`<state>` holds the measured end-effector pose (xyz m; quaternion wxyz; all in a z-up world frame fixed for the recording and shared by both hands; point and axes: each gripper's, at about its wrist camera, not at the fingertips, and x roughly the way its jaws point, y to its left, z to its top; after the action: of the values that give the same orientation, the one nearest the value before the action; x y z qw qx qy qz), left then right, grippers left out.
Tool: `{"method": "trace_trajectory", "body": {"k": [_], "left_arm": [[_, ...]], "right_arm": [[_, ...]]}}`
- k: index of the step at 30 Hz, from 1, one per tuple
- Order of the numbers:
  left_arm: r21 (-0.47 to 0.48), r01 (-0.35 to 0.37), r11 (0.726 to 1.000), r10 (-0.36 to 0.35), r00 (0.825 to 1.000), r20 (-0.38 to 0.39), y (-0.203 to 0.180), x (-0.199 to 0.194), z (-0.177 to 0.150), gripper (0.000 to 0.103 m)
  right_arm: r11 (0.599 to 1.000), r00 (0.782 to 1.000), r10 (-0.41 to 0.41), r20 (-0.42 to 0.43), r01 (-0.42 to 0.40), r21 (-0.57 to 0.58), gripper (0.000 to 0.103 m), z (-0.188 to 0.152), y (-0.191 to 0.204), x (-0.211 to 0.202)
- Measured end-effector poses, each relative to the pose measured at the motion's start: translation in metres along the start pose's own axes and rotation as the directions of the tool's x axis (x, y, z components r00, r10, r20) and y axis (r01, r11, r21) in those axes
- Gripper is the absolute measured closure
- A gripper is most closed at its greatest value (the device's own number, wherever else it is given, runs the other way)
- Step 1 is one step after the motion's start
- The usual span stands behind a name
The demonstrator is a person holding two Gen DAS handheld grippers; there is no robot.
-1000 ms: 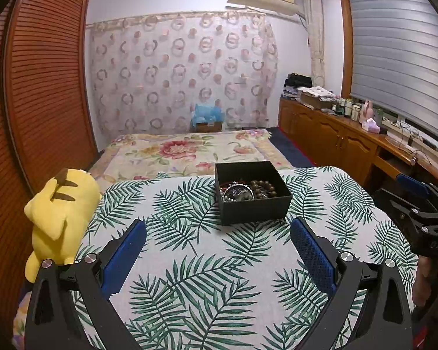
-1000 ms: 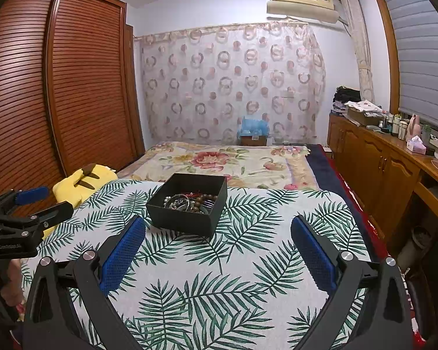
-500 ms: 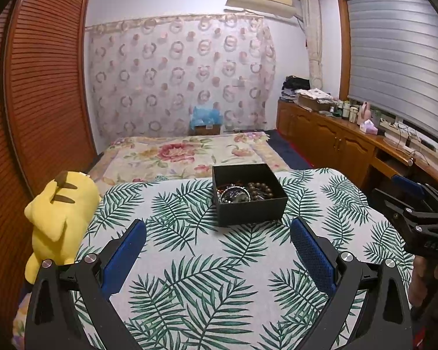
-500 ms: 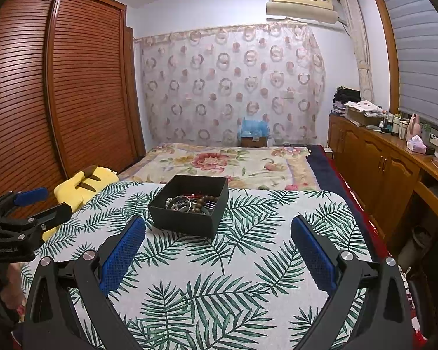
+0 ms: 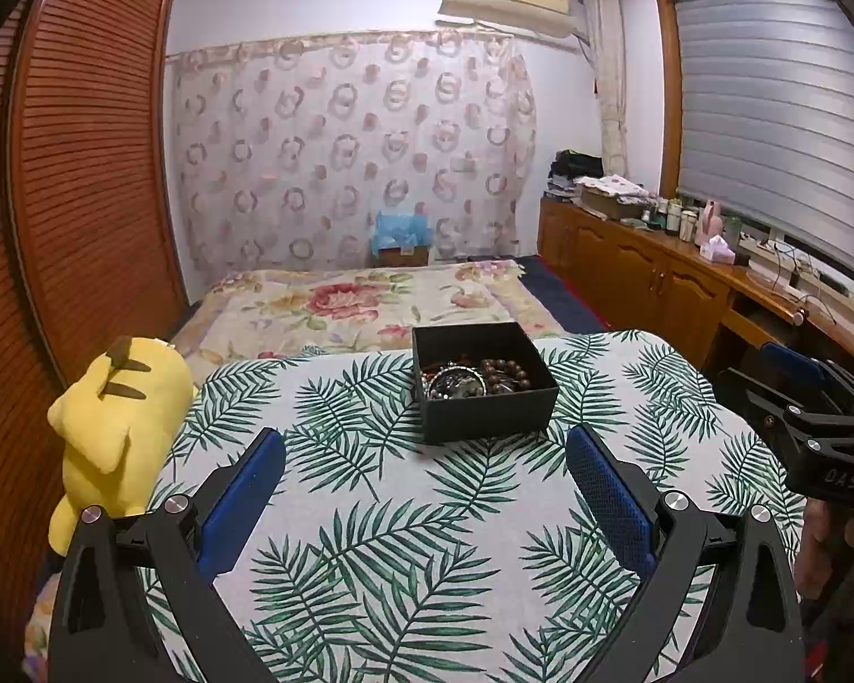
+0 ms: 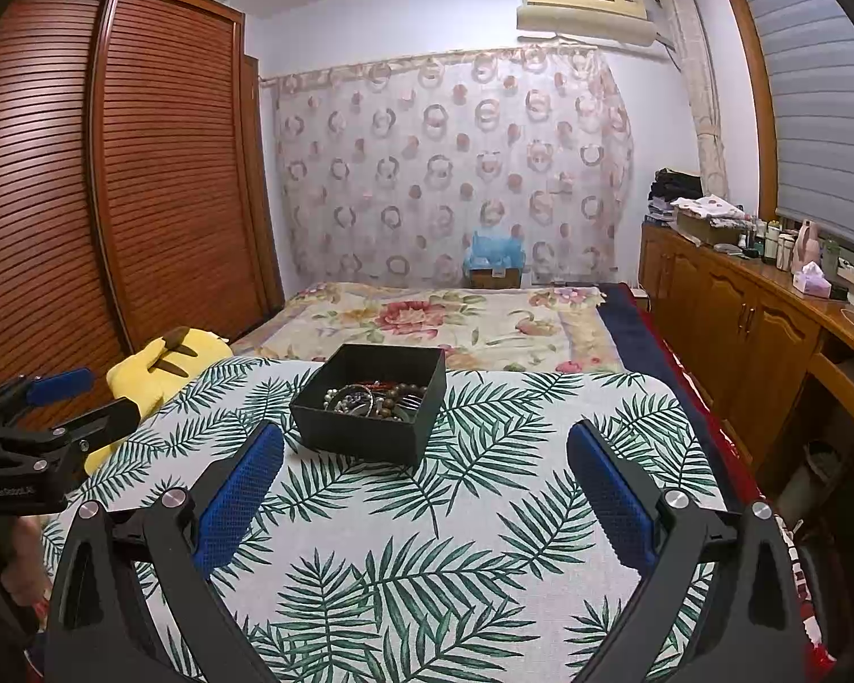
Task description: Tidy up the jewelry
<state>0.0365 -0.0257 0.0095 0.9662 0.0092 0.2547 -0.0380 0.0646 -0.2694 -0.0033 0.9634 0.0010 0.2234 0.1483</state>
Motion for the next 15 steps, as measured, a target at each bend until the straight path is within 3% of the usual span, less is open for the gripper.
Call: {"method": "trace_trajectory", "body": {"k": [15], "left_arm": [[0.002,0.000,1.000,0.000,1.000,0.002,0.0000,0.0000,-0.0006,0.008]], "right_arm": [[1.000,1.000,0.002,0.001,-0.002,0.001,0.002,-0.0008,-0.0009,-0.0002]]}}
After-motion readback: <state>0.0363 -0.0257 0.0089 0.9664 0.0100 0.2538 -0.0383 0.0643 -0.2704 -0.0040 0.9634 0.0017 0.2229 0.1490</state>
